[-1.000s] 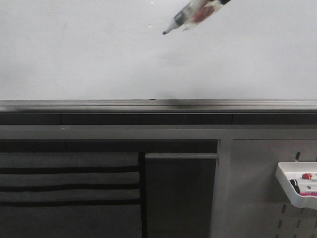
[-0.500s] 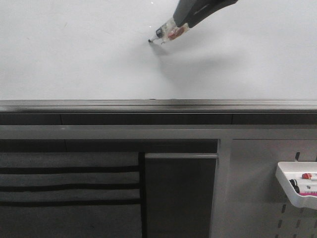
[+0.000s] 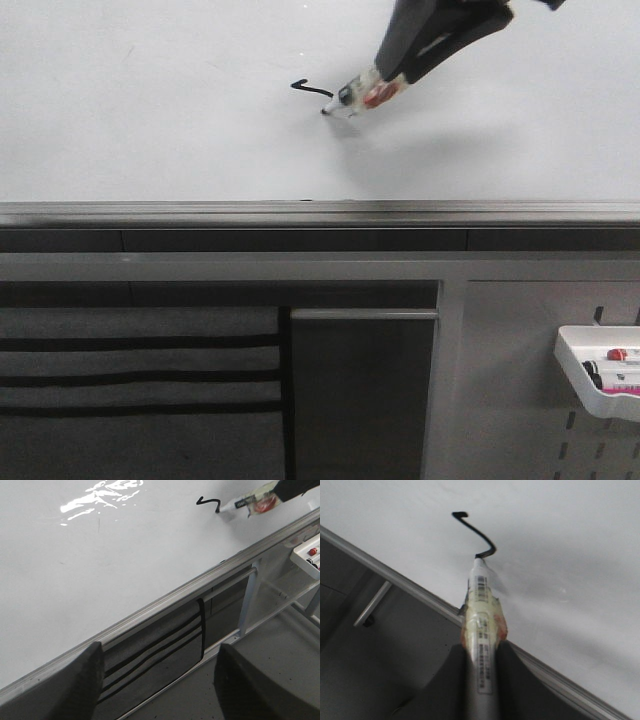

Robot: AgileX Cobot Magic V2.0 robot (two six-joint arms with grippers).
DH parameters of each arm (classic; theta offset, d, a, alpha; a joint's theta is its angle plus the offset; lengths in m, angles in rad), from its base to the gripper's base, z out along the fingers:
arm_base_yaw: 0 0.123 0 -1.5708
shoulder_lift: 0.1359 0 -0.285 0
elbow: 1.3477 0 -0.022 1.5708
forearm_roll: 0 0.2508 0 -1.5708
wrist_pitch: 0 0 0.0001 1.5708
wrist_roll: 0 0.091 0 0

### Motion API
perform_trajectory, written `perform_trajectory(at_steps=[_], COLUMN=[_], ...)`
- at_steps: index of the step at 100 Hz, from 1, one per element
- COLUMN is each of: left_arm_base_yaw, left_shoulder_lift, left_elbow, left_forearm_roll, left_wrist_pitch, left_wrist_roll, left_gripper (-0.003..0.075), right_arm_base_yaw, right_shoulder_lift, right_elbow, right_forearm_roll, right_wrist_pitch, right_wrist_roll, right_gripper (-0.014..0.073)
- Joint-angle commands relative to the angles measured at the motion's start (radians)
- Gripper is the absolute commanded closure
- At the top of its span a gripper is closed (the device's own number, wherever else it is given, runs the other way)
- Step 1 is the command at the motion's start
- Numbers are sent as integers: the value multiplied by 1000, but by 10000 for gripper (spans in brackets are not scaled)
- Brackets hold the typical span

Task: Write number 3 on whiteboard

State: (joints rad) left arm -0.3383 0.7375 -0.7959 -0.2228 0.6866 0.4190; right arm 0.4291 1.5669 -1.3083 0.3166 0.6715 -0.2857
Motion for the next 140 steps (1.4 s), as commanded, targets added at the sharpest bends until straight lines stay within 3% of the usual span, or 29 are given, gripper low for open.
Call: perform_trajectory(at_steps=[1,25,48,58,72,82,107,140], left_arm_base_yaw=[4,4,4,4,4,4,4,4], left_shoulder_lift=[-3,-3,-3,-3,-3,-3,-3,-3], left_elbow=[-26,-26,-26,-26,-26,-26,-26,-26], left_forearm_roll=[-21,-21,-21,-21,-21,-21,-21,-81], left_wrist_pitch=[-67,-67,-67,-69,-69,-69,-69,-67], left_wrist_roll=[-10,-10,-10,-10,-10,-10,-10,-6], left_gripper=[280,280,280,280,280,280,280,280], right_arm_base_yaw=[14,-56,59,82,145,191,226,226], right_shoulder_lift=[5,-53,25,11,-146,-281,-557,-614], right_elbow=[-37,-28,-27,-110,-78,26,256,318], right_forearm_roll=[-40,-63,2,36,39,39,34,5], right_wrist_pitch=[-118,69,-101,-12,70,32,-64,-30], right_wrist_roll=[10,35,35,30,-121,-241,-359,-500], right_gripper=[592,592,592,592,592,592,592,592])
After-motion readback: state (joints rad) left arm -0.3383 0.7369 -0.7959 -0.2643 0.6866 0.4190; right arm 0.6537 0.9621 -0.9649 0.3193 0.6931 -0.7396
